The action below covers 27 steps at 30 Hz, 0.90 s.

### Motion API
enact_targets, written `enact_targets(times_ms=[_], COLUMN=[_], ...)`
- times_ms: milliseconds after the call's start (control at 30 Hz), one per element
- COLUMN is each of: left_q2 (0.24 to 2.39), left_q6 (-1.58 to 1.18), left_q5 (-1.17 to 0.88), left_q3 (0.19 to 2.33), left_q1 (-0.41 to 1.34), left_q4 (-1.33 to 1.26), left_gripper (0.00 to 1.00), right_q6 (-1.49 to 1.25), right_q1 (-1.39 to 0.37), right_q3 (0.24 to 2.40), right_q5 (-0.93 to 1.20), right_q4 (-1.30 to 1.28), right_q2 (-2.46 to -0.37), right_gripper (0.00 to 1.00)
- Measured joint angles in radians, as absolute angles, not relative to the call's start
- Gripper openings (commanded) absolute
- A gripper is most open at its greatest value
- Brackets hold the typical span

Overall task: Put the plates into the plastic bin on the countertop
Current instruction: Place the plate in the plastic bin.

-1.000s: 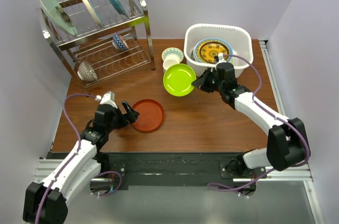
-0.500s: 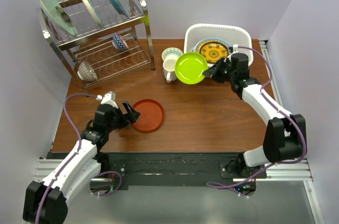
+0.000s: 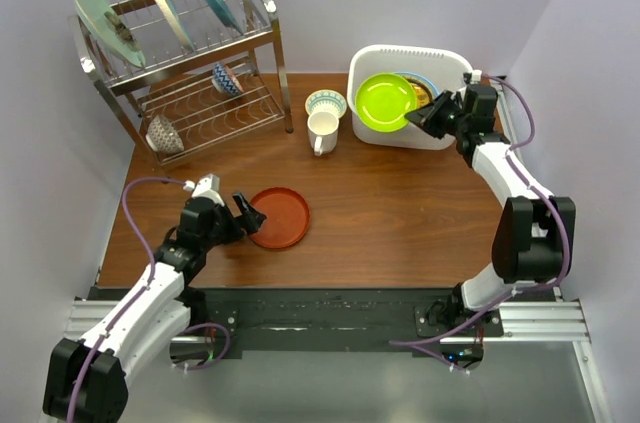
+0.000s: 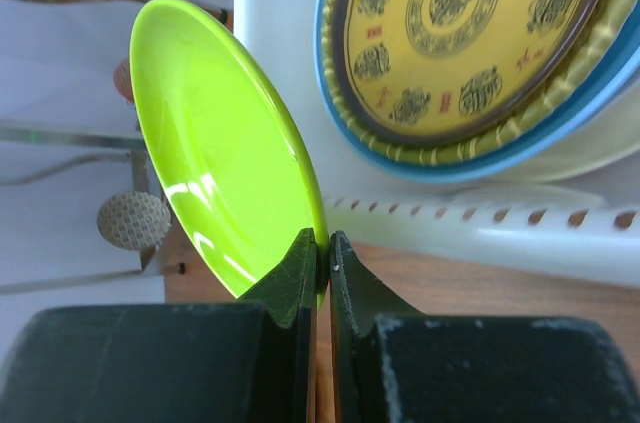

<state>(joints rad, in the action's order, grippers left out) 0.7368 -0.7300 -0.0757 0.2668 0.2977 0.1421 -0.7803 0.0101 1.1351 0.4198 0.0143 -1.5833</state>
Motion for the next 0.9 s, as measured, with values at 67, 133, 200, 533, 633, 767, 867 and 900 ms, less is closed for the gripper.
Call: enact_targets(times_ms=[67, 133, 200, 533, 633, 767, 867, 900], left_q2=[0.739, 0.742, 0.743, 0.753, 0.753, 0.752, 0.752, 0.751], left_q6=[-0.73, -0.73, -0.73, -0.73, -0.73, -0.73, -0.73, -0.73], left_q5=[-0.077, -0.079, -0.08, -0.091, -0.095, -0.1, -0.101, -0.101], left_q3=[0.266, 0.265, 0.265, 0.263, 0.263, 0.263, 0.263, 0.263], left_q1=[0.298, 0.298, 0.298, 0.298, 0.298, 0.298, 0.298, 0.298], left_q4=[0.142, 0.141, 0.138, 0.125, 0.121, 0.12, 0.12, 0.121], left_gripper=[1.0, 1.0, 1.0, 1.0, 1.0, 1.0, 1.0, 1.0], right_q6=[-0.793, -0.805, -0.814, -0.845, -0.846, -0.846, -0.846, -0.846], right_q1=[0.028, 0.048, 0.069, 0.122, 0.123, 0.125, 0.126, 0.126], right_q3=[1.151, 1.166, 1.182, 1.272, 1.299, 1.325, 1.341, 1.342], right_q5=[0.433, 0.442, 0.446, 0.445, 0.442, 0.438, 0.437, 0.437], right_q4=[0.023, 0.032, 0.04, 0.045, 0.044, 0.038, 0.031, 0.03], right_q2=[-1.599, -1.617, -1.64, -1.749, -1.771, -1.787, -1.797, -1.799], right_gripper=[0.0, 0.0, 0.0, 0.0, 0.0, 0.01, 0.01, 0.01])
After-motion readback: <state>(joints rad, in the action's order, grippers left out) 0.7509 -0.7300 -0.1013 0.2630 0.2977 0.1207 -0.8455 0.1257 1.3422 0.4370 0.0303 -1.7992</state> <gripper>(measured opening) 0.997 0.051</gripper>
